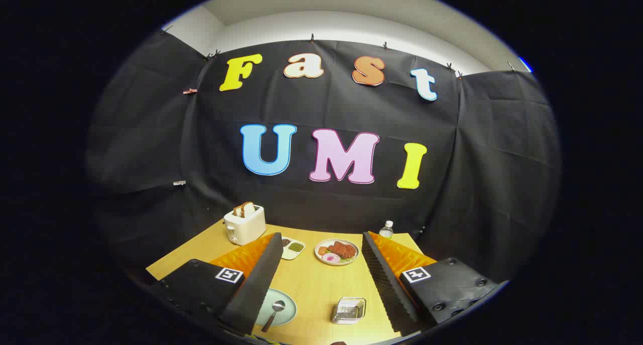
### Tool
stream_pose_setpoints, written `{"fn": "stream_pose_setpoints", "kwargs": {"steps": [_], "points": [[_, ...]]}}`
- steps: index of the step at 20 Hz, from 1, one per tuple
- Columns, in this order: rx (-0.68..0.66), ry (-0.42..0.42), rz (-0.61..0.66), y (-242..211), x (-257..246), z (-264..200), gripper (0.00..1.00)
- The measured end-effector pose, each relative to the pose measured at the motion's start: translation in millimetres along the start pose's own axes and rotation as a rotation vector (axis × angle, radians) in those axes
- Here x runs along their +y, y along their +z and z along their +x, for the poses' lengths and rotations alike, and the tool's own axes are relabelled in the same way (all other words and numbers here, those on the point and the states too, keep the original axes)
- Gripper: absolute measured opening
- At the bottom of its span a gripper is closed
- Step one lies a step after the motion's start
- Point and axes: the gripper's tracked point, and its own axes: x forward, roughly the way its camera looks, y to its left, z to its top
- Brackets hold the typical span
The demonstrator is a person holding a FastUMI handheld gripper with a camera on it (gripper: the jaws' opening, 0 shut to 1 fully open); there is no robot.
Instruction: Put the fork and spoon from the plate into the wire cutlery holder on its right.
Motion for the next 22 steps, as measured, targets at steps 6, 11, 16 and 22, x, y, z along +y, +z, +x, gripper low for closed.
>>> {"fn": "stream_pose_setpoints", "kwargs": {"steps": [6,11,16,22], "points": [[-0.001,-0.001,0.001,0,1,-2,0.99],[-0.003,-0.002,0.001,0,1,-2,0.99],[-0.007,-0.004,0.001,2,2,0,0.99],[0.052,0.027,0.01,-16,16,7,0.98]]}}
